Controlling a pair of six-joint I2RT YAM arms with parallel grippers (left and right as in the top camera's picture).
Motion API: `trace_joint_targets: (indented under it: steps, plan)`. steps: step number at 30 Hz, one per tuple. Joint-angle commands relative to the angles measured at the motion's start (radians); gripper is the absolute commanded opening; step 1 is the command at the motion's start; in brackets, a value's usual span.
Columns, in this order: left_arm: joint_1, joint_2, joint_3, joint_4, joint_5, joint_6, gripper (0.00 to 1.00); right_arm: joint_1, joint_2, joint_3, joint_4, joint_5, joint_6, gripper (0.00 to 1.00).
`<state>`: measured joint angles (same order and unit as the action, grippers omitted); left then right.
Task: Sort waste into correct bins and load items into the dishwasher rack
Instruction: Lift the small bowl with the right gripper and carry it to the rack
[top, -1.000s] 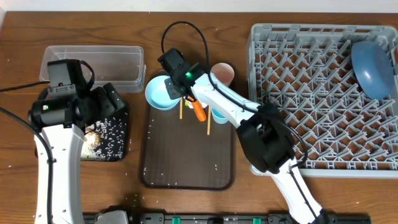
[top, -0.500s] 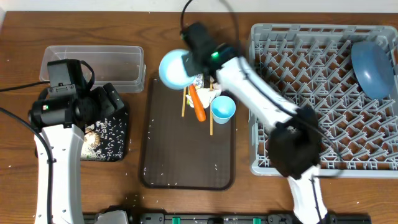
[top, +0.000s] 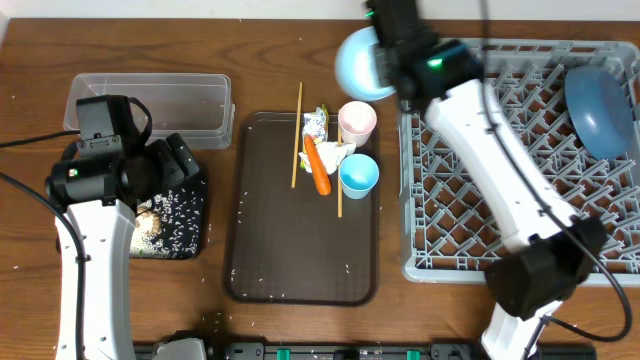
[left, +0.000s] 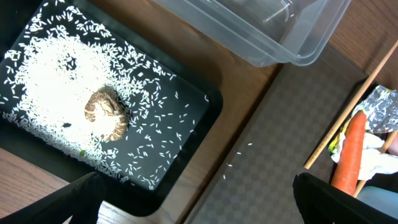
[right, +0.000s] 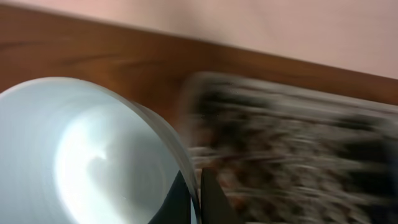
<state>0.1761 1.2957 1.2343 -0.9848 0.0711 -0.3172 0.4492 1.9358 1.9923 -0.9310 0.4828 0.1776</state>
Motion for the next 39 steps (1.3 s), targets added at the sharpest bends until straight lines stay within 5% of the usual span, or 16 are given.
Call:
trace_joint_targets:
  steps: [1, 7, 15, 25, 39]
  plan:
    - [0.004, -0.009, 0.013, -0.002, -0.013, 0.009, 0.98, -0.078, -0.026, 0.003, -0.004, 0.216, -0.040, 0.01]
    - [0.004, -0.009, 0.013, -0.002, -0.013, 0.009, 0.98, -0.210, -0.008, 0.003, 0.113, 0.296, -0.213, 0.01]
    - [0.004, -0.009, 0.013, -0.002, -0.013, 0.009, 0.98, -0.268, 0.082, 0.003, 0.437, 0.539, -0.717, 0.01]
    - [0.004, -0.009, 0.013, -0.002, -0.013, 0.009, 0.98, -0.317, 0.204, 0.003, 0.634, 0.550, -1.107, 0.01]
    - [0.004, -0.009, 0.013, -0.002, -0.013, 0.009, 0.98, -0.407, 0.221, 0.003, 0.534, 0.496, -1.166, 0.01]
